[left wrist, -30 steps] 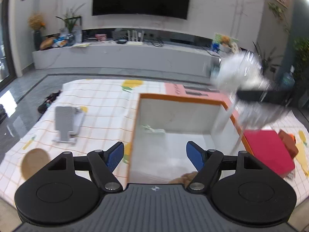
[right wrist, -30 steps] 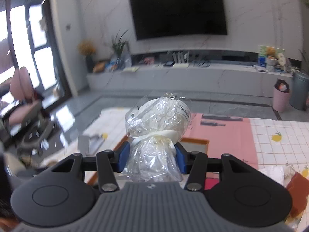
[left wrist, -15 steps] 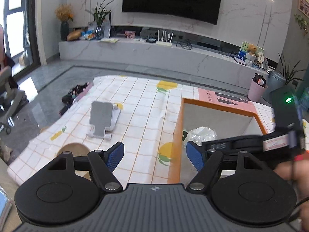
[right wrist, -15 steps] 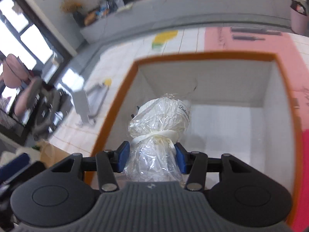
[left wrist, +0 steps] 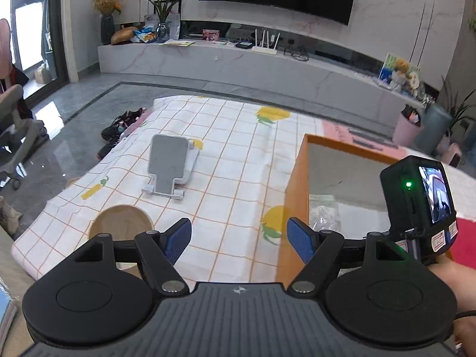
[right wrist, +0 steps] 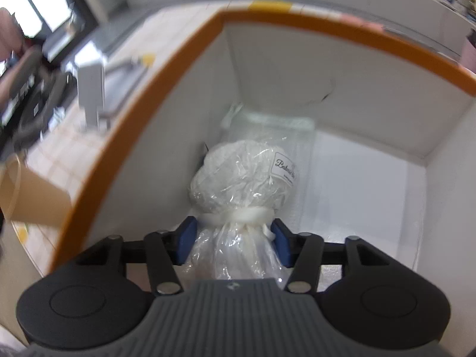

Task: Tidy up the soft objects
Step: 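Lower the wrapped bundle into the orange box and open the right tool, then move both tools toward the brown sponge bear and orange crocheted fruit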

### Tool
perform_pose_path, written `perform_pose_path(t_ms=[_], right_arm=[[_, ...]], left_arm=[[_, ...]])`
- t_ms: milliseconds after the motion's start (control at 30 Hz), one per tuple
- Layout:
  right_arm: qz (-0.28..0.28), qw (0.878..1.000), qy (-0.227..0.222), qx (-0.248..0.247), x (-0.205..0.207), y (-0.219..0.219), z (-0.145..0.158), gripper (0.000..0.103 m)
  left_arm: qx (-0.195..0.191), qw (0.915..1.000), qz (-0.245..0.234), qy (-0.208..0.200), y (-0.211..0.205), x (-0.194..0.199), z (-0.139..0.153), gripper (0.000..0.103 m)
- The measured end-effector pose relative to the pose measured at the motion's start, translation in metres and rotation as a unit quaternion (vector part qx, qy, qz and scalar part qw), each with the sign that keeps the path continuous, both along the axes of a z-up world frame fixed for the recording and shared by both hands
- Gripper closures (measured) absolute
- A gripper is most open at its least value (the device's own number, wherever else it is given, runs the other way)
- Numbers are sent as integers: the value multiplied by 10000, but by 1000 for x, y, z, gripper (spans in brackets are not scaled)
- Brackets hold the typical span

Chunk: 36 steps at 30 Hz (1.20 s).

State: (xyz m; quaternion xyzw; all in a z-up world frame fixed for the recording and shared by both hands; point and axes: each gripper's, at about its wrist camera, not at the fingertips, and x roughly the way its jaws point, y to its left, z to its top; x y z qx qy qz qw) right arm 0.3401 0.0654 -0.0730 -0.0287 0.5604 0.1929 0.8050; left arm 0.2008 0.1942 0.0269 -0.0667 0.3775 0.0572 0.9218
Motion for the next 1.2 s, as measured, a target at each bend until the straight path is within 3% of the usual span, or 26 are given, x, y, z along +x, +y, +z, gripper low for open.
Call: perform_pose_path(t_ms=[100, 233, 400, 500, 600, 733, 867, 1000, 1200], right_arm=[[68, 9998, -119, -124, -4, 1, 3, 41], [173, 9962, -520, -678, -14, 0, 11, 8], [485, 9873, -1412, -541, -37, -4, 43, 5], [718, 9784, -1891, -436, -49, -6, 65, 3], [585, 9722, -2232, -398, -60, -12, 85, 3], [420, 9701, -2389, -102, -85, -38, 112, 3], [256, 9674, -2498, 315, -110, -65, 133, 3], [-141, 9630, -2615, 628, -134, -87, 151, 3], [-488, 9580, -2746, 662, -167, -119, 176, 3]], left_arm=[[10, 10000, -54, 70, -3, 1, -3, 17], [138, 9998, -108, 131, -9, 1, -5, 17], [406, 9991, 82, -76, -10, -4, 1, 18], [316, 9994, 94, -64, -6, -4, 3, 18], [252, 9996, 116, -18, -4, -4, 2, 18], [168, 9998, 50, -56, -6, -6, 9, 18], [56, 9990, 344, -271, -9, -12, 27, 18], [-52, 9988, 40, -478, -17, -24, 45, 18], [198, 9961, -196, -833, -45, -48, 63, 18]])
